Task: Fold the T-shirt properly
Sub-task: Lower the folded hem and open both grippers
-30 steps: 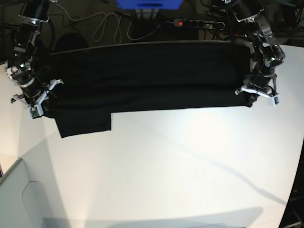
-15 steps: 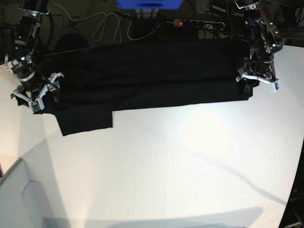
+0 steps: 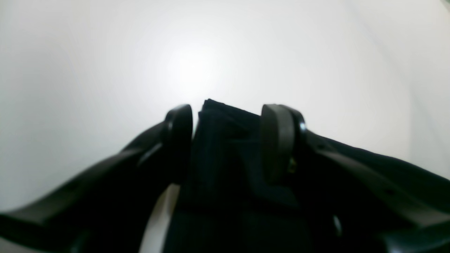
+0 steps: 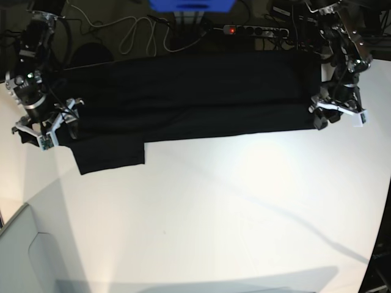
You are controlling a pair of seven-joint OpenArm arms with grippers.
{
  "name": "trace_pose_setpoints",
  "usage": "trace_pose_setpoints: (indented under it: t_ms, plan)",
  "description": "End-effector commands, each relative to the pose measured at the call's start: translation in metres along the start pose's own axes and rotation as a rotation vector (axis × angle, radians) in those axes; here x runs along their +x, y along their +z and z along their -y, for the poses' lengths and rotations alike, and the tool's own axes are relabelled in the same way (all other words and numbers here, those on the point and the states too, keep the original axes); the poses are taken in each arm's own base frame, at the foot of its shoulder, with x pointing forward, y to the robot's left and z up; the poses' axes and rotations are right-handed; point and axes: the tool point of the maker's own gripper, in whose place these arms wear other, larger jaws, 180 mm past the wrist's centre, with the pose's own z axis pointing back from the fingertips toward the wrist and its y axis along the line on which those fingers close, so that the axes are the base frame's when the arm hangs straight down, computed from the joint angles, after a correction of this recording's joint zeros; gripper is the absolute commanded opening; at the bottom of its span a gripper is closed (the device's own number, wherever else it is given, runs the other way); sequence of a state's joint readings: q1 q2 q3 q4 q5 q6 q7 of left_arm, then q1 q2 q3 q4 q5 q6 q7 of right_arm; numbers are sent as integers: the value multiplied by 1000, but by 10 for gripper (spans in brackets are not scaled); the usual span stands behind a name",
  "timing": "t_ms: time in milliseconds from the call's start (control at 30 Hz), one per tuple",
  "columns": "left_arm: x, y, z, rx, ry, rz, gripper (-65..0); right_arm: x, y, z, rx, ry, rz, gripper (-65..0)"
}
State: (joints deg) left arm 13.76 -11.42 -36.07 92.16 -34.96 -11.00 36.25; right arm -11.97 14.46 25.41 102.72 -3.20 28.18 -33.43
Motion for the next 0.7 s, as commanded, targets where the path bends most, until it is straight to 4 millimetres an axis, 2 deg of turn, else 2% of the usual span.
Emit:
trace_pose_setpoints:
  t_ms: [0, 233, 333, 467, 667]
  plan:
    - [12, 1, 1, -9, -12, 36, -350, 13, 3, 6, -11, 21, 41, -167]
    - [13, 1, 2, -9, -11, 38, -350, 9, 3, 7, -13, 24, 9, -167]
    - [14, -5, 1, -12, 5, 39, -350, 13, 2, 10, -21, 24, 8, -167]
    - [5, -12, -4, -4, 33, 11, -350, 12, 2, 10, -20, 23, 3, -167]
    - [1, -19, -7, -2, 55, 0, -352, 12, 2, 10, -20, 23, 3, -167]
